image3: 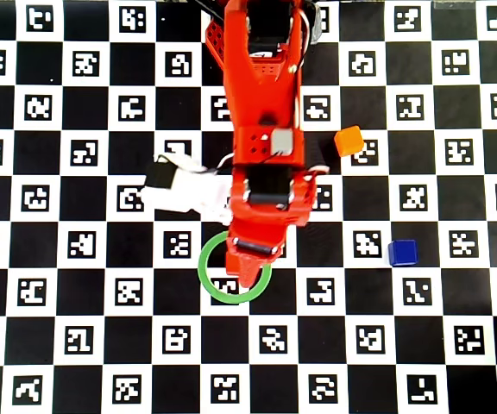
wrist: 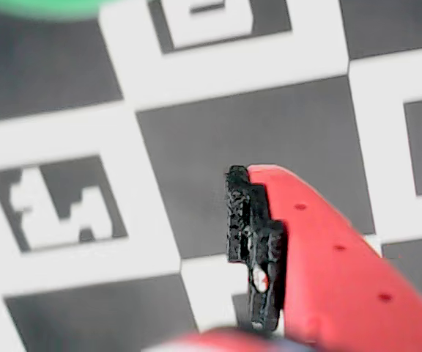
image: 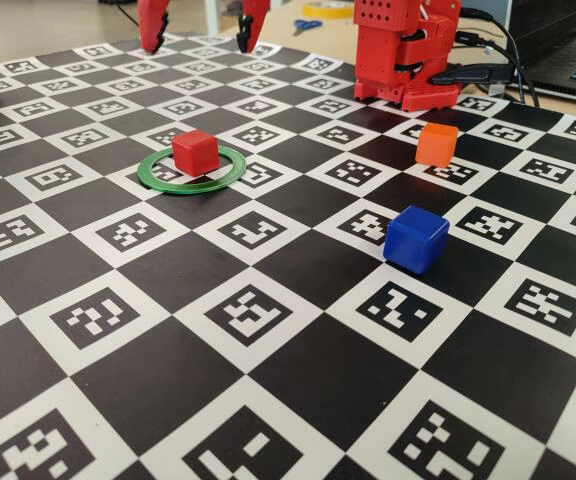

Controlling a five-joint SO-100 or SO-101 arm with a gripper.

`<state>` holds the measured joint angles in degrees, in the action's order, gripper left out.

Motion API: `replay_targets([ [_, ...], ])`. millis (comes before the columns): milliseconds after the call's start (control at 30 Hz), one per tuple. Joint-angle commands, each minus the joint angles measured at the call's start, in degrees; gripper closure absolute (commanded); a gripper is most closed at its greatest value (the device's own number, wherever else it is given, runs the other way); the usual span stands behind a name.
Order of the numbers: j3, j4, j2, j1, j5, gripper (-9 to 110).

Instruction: Grab the red cube then put it in the green circle then put the blue cube on top and finally the orange cube on top

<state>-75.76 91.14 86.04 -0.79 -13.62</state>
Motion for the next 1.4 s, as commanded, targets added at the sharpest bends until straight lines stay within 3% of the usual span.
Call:
replay_targets([
  [0,6.42,1.67,5.71,-3.16,-1.93,58],
  [300,19.86,6.15,-0.44,-12.48,-8.17,59],
  [767,30.76,1.32,-13.54,-28.21,-11.43,59],
  [1033,37.35,-1.23,-22.50,-30.67,-13.45,59],
  [1367,34.45,-3.25,-27.86,-31.46,-15.38,59],
])
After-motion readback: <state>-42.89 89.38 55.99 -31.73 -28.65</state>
